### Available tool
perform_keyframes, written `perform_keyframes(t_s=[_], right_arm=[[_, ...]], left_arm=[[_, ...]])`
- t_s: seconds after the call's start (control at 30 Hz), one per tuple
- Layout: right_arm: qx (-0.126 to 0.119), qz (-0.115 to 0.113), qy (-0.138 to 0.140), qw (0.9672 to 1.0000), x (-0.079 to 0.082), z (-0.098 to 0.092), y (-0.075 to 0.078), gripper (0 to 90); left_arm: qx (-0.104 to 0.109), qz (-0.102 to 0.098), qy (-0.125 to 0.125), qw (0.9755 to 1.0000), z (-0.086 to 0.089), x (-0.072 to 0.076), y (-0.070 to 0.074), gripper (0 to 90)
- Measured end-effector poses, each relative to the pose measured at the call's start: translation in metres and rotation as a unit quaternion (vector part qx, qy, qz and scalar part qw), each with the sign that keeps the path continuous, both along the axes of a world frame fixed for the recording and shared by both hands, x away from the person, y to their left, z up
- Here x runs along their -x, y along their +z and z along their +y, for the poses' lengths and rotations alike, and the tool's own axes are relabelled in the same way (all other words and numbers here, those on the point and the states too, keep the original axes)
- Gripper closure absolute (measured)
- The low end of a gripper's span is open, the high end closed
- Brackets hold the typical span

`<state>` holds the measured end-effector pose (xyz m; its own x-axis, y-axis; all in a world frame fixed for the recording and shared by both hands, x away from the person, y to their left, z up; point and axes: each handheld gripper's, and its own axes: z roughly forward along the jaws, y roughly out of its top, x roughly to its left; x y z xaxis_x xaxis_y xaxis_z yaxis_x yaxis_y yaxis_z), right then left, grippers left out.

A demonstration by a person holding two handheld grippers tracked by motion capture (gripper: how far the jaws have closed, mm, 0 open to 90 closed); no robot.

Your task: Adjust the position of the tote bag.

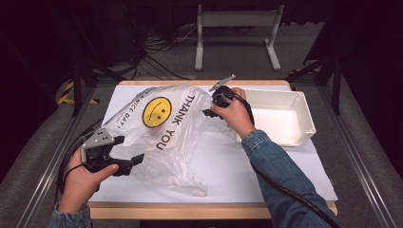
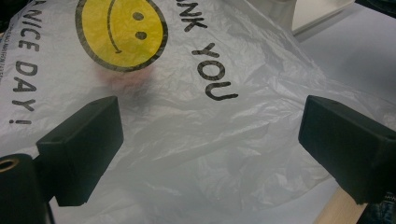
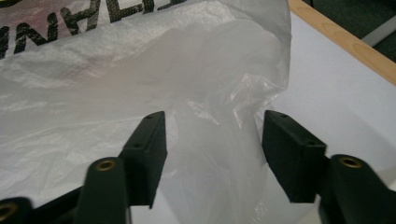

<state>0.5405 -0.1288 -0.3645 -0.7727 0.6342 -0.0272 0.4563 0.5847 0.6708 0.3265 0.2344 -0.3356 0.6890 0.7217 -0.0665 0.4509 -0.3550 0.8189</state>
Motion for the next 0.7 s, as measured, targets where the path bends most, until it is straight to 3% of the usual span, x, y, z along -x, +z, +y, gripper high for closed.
perform_keyframes(t_s=[0.03,0.07,0.1,0.17,0.23,0.3,0.7], right_arm=[[0.0,0.002,0.0,1.0,-0.001,0.001,-0.001,46.4],[0.008,0.007,0.001,0.9999,-0.001,0.003,-0.002,54.6],[0.008,0.007,0.001,0.9999,-0.001,0.003,-0.002,54.6],[0.026,0.012,0.012,0.9995,-0.001,0.003,-0.002,69.7],[0.028,0.015,0.012,0.9994,0.001,0.002,-0.001,81.7],[0.026,0.014,0.02,0.9994,0.003,0.001,0.002,86.9],[0.0,0.009,0.044,0.999,0.034,-0.01,0.026,90.0]], left_arm=[[0.001,0.0,0.0,1.0,0.0,0.0,0.0,7.3],[0.003,0.0,0.0,1.0,-0.001,0.0,0.0,7.3],[0.002,0.0,-0.001,1.0,-0.001,0.0,0.0,7.3],[0.004,0.0,0.0,1.0,-0.001,0.0,0.0,7.3],[0.003,0.001,-0.002,1.0,0.0,-0.001,0.0,7.2],[0.004,0.003,-0.002,1.0,0.0,-0.001,0.001,7.3],[0.004,0.002,-0.021,0.9998,-0.014,-0.006,0.005,7.0]])
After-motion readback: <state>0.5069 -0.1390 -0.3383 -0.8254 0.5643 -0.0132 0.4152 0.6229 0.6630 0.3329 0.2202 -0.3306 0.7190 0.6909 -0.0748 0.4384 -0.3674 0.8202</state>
